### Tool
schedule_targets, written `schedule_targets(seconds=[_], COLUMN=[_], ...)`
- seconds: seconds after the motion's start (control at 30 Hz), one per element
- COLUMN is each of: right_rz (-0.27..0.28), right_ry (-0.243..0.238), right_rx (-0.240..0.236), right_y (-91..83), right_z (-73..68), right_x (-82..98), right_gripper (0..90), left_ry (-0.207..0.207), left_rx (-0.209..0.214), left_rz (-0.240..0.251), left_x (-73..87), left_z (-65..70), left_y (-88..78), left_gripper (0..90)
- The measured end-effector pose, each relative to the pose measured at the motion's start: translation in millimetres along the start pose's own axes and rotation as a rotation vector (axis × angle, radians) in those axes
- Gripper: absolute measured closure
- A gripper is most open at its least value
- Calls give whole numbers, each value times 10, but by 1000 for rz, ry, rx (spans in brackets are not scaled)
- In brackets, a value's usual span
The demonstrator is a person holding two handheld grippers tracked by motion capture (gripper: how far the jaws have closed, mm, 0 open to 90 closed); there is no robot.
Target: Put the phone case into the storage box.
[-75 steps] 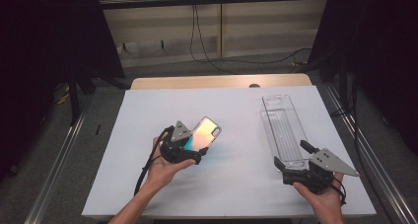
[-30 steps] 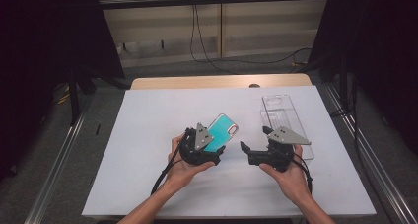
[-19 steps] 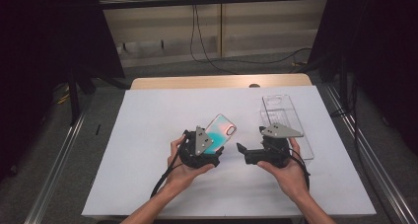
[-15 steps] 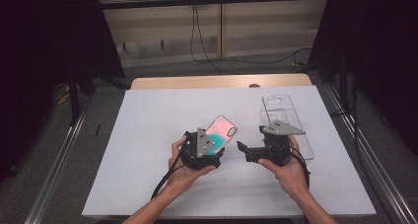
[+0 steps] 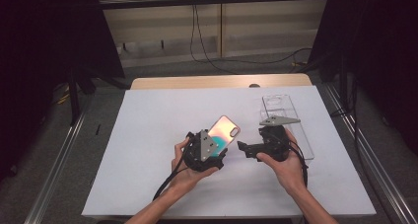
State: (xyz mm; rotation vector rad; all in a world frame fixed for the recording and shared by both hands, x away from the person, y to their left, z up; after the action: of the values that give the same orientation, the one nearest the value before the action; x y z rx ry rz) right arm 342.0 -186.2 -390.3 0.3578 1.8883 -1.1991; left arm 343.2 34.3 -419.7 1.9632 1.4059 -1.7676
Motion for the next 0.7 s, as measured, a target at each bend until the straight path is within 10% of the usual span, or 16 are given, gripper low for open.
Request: schedule_targets(seconds=[0.7], right_rz=[-23], right_ry=[82], right_rx=[-61], right_y=[67], right_z=[-58], right_x=[-137], right_gripper=[470], left_ry=[26], left_rx=[-48], left_rz=[37], left_x=[18], left_z=[82], left_y=[21], left_gripper=[173])
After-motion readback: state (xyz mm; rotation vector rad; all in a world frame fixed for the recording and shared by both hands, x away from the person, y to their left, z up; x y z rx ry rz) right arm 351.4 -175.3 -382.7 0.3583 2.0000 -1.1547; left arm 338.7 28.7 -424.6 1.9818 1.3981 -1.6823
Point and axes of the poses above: each handheld gripper's, and its own axes: y roughly forward along the jaws, x roughly out of its underside, z roughly to its right, the point moved 1 cm from there along y, roughly forward along the jaws, and after that the axes turned 2 degrees about -x, right-handed, at the moved point
